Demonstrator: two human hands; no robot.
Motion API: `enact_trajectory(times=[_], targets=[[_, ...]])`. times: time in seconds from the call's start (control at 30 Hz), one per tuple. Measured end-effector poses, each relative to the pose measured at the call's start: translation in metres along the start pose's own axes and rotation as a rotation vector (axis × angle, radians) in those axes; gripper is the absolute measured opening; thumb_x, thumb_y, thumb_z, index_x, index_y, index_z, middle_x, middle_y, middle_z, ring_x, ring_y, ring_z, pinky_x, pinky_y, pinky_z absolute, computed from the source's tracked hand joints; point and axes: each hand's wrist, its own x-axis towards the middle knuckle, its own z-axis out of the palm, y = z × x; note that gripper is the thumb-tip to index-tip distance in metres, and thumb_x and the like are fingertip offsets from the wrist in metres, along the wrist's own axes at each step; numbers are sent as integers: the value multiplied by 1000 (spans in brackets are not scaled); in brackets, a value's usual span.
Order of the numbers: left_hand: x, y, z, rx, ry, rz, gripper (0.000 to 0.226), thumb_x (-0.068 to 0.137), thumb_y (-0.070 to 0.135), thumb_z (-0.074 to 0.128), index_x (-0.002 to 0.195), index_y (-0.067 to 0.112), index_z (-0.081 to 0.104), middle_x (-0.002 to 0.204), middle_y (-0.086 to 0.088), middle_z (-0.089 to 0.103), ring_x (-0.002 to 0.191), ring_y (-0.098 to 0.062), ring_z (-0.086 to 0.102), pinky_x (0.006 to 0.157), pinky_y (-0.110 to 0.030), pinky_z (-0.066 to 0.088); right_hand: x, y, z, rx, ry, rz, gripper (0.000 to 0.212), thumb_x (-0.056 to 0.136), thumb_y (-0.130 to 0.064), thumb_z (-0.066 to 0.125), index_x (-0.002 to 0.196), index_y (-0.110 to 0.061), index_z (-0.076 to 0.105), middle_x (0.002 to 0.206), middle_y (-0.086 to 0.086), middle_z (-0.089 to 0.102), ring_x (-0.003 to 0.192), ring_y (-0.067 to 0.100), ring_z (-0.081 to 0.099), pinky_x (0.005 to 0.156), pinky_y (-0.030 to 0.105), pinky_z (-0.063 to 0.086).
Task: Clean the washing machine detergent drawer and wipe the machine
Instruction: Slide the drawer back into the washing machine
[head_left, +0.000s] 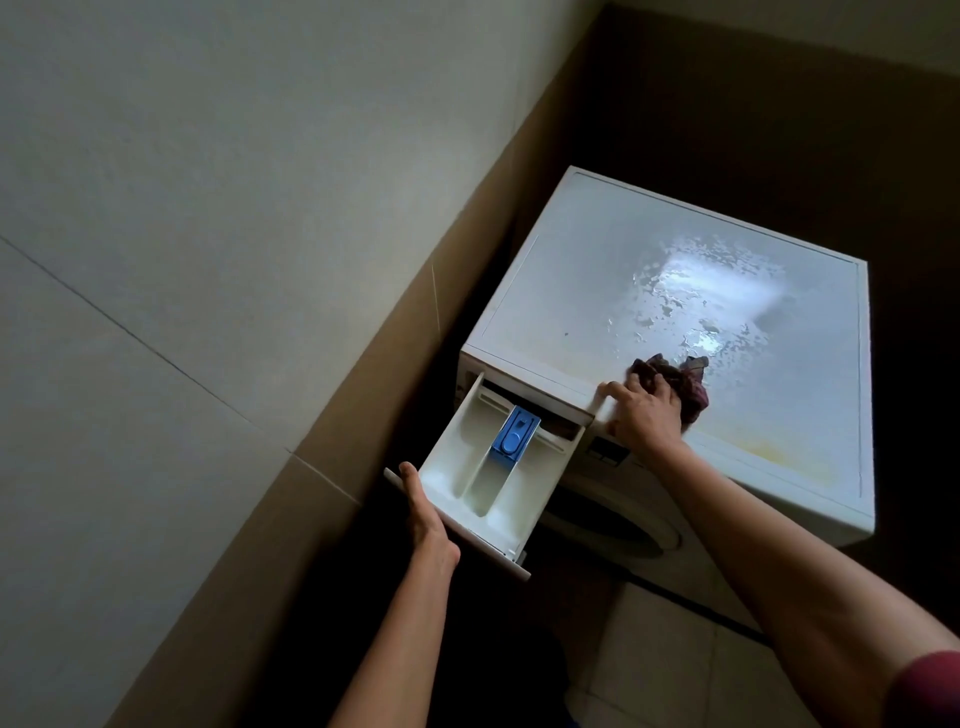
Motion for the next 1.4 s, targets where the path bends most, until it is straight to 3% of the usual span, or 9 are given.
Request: enact_trajectory(times=[0.13,0.2,0.33,0.57,0.7,0.9,1.07,1.4], targets=[[31,-13,-6,-45,20,6,115,50,98,41,148,40,26,155,4,30,140,-24,32,113,-50,24,1,-3,-1,-1,-5,19,55,88,-38,61,138,-36,37,157,8,21,143,42,10,111,51,20],[27,-10,-5,-13,17,-14,112,53,97,40,149,41,22,157,4,25,142,-25,27,114,-52,19,1,-4,-2,3,-4,26,53,89,-37,61,137,-36,38,157,8,21,143,42,10,111,51,20],[-6,4,0,-14,62,-26,91,79,79,41,149,22,32,154,-6,32,140,-28,32,112,-47,23,2,-5,1,-6,-2,36,50,89,-34,61,134,-35,40,156,9,22,143,42,10,111,51,21],[38,-25,-9,-2,49,9,115,51,99,42,148,39,28,155,10,28,139,-20,34,114,-50,23,6,-6,4,-6,5,41,43,89,-25,58,128,-31,41,155,10,24,142,45,10,111,53,21],[-7,-3,-1,-42,94,-66,98,71,82,49,144,17,40,148,-5,40,135,-27,39,112,-46,28,6,-7,6,5,14,54,43,88,-23,56,128,-32,42,155,10,23,142,44,9,111,52,21],[-3,-10,-2,-85,144,-61,103,58,85,59,129,11,54,129,-6,57,104,-26,55,88,-38,42,8,-8,8,15,24,74,43,88,-17,52,127,-33,43,155,9,23,143,43,9,112,53,20],[-1,-1,7,-98,161,-96,97,69,79,58,134,7,48,135,-9,52,119,-29,52,95,-39,39,8,-9,14,31,42,83,41,89,-15,50,124,-34,44,155,9,23,143,44,7,111,55,20],[7,1,10,-119,205,-102,97,69,76,61,137,8,45,139,-11,49,124,-31,49,103,-43,37,11,-10,18,29,51,104,43,88,-10,45,124,-33,44,154,9,25,142,44,9,111,55,21]])
